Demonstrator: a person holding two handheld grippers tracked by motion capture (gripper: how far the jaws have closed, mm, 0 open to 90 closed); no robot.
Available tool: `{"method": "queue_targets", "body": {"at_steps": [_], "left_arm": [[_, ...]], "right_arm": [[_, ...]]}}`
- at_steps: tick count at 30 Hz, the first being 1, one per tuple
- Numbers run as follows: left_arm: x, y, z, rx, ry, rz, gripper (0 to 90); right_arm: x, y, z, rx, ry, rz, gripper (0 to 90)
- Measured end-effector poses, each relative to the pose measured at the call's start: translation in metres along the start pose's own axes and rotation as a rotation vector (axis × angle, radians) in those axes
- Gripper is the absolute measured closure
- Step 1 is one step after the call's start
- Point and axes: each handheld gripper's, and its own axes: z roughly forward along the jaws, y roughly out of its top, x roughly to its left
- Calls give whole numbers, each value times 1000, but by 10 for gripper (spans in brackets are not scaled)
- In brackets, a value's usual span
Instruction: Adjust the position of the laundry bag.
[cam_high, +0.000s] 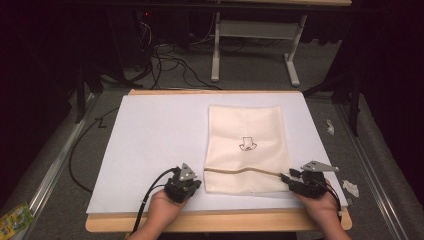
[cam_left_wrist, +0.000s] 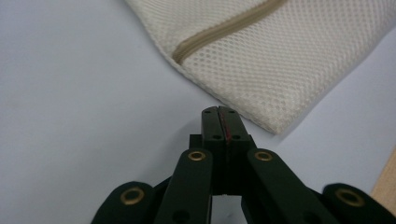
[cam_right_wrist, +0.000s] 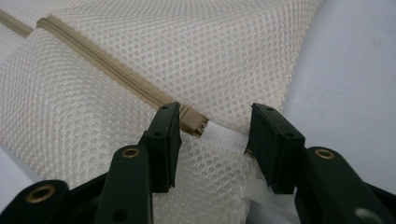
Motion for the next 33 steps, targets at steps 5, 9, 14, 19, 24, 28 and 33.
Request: {"method": "queue_targets", "body": {"at_steps": [5,9,14,19,24,28,33], "left_arm": [[13,15,6,-100,-14,-133,704],[17,46,36,-114,12,-144,513],[16,63,67,-23,46,-131,816],[13,51,52,0,37,-59,900],[18,25,12,16,78,-18,900],[30,4,-1,-30,94,-57,883],[34,1,-2,-58,64,-79,859]], "right_arm": [[-3,2,-8,-26,-19,22,516],[-14,1,-17,-59,-43,62,517],[-22,-3,-21,-74,-63,77,520],[-23,-5,-25,-82,-62,76,540],[-23,-5,-28,-101,-39,85,559],[-14,0,-24,-95,-17,67,561],[-2,4,-20,-98,6,44,550]]}}
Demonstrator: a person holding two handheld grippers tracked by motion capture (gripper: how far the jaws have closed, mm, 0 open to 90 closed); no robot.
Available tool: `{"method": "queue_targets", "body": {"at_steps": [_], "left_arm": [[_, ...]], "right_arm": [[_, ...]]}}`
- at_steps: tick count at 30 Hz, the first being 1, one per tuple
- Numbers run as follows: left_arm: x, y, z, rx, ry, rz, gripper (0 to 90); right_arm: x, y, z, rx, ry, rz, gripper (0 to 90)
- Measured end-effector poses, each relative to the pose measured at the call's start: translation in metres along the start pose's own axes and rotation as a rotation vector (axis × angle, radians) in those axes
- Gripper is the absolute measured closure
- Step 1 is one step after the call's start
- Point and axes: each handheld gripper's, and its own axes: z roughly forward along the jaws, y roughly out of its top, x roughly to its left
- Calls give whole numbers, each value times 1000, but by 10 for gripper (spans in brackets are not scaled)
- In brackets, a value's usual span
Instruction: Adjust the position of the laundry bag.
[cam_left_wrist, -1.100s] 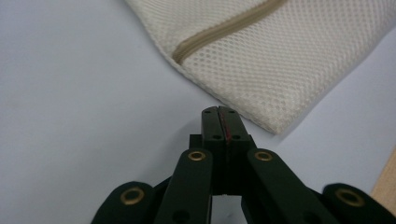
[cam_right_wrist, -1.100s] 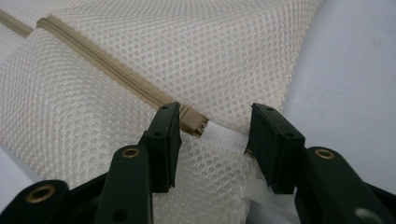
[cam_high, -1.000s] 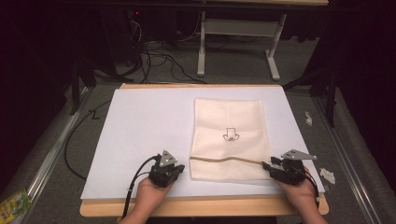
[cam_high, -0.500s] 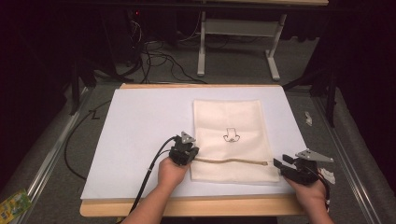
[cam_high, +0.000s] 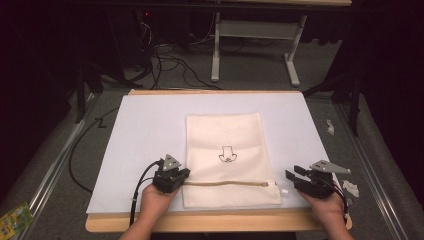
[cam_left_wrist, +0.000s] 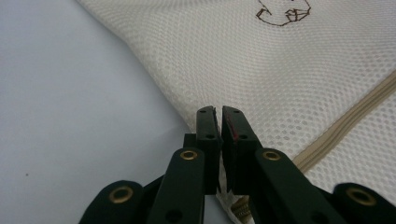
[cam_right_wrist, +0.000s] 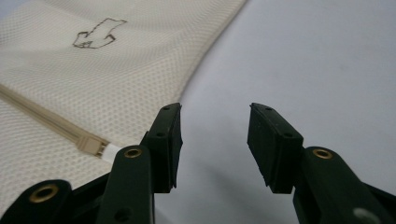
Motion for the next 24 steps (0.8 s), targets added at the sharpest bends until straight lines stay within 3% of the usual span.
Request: {"method": "queue_targets", "body": {"at_steps": [2,8,16,17,20,21,24], "left_arm": [[-1,-1,1,0,7,3,865],[-1,4,11,31,31,27,900],[0,6,5,-11,54,10,897],[-1,6,0,-46,36,0,850],[-1,6,-6,-81,10,-13,758],[-1,6,-7,-90,7,-15,698],[-1,5,-12,-120,29,-5,642]], "right_arm": [[7,0,3,8,2,-15,515],[21,-1,8,36,47,-39,547],[28,-2,12,78,59,-33,569],[29,-3,15,101,63,-38,599],[31,-4,18,124,69,-55,624],[34,-5,20,141,70,-59,638],[35,-6,23,157,87,-54,656]]}}
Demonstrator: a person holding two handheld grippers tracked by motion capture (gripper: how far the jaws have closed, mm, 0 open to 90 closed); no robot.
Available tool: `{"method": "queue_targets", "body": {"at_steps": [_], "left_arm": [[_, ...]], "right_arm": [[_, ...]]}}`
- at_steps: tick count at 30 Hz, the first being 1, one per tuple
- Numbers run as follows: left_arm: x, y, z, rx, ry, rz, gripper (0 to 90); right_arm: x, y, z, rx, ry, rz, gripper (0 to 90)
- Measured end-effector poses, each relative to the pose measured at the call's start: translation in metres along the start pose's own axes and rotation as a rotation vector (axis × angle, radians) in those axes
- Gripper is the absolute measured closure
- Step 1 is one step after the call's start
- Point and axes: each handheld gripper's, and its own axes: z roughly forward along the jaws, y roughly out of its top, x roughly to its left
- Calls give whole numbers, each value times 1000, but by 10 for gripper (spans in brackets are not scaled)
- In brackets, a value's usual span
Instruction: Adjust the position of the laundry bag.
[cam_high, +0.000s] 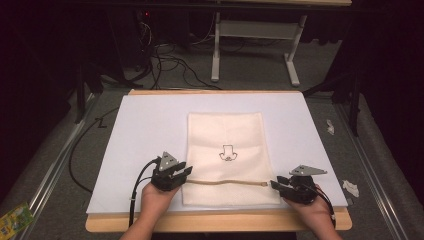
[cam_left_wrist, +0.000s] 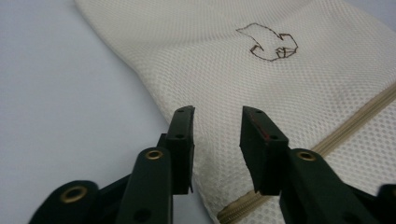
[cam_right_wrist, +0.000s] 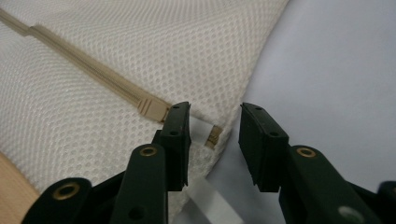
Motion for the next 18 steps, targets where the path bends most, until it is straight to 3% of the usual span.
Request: {"method": "queue_targets", "body": {"at_steps": [1,5,7,8,9,13,15,18], "left_arm": [[0,0,-2,-18,5,-4,625],[1,-1,-6,-52,3,-51,571],[1,-2,-7,-61,6,-48,560],[1,-3,-7,-63,6,-45,560],[2,-3,-7,-65,0,-50,575],[5,-2,-8,-83,-48,-87,551],[3,-1,-9,-82,-49,-81,540],[0,4,-8,-40,-41,-69,525]], "right_arm": [[1,-1,2,14,15,17,653],[6,-2,1,16,1,-23,704],[10,-1,1,31,-12,-48,790],[10,-1,1,31,-12,-48,790],[12,0,2,33,-8,-71,830],[13,2,1,36,-9,-76,840],[12,3,1,28,-8,-68,840],[11,4,-1,7,-8,-58,841]]}}
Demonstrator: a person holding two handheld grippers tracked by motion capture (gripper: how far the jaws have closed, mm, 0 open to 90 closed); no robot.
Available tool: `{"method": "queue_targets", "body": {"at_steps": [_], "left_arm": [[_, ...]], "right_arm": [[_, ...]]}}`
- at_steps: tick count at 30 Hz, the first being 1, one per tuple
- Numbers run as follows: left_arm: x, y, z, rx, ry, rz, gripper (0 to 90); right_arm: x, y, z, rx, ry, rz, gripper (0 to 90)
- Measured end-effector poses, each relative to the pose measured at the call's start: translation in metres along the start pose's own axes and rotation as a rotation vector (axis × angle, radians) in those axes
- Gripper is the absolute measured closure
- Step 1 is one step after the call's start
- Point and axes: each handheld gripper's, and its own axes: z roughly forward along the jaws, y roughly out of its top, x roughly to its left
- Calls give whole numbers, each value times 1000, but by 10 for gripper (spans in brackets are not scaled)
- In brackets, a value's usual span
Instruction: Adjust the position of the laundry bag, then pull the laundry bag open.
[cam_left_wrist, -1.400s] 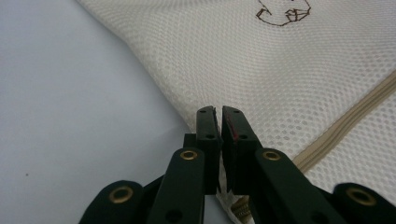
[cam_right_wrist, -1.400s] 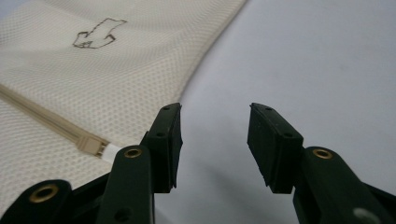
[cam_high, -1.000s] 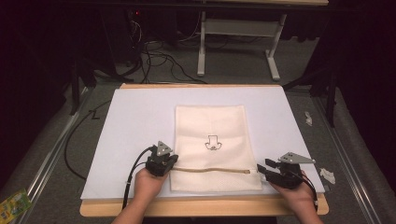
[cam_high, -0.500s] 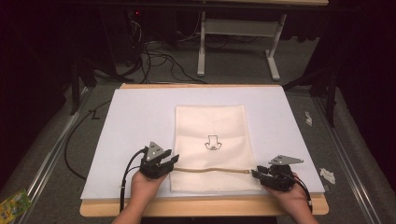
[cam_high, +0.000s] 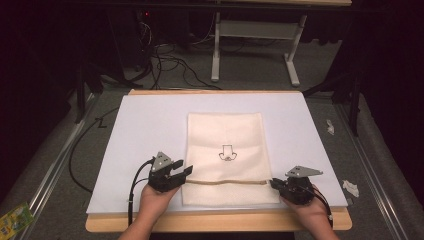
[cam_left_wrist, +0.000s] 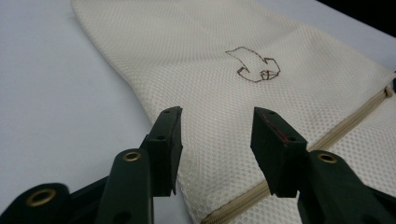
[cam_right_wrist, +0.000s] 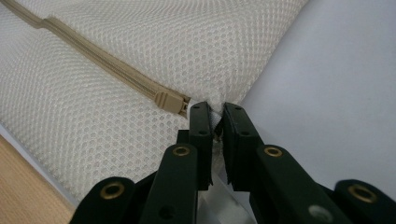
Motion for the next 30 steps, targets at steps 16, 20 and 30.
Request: {"method": "queue_targets", "body": {"at_steps": [16,20,30], "left_arm": [[-44,4,27,22,-99,40,484],[-63,9,37,26,-160,47,491],[-120,22,71,39,-307,90,604]], "right_arm": [[2,5,-10,-91,-25,-15,840],[4,6,-13,-112,-28,-32,840],[5,8,-18,-160,-38,-47,844]]}}
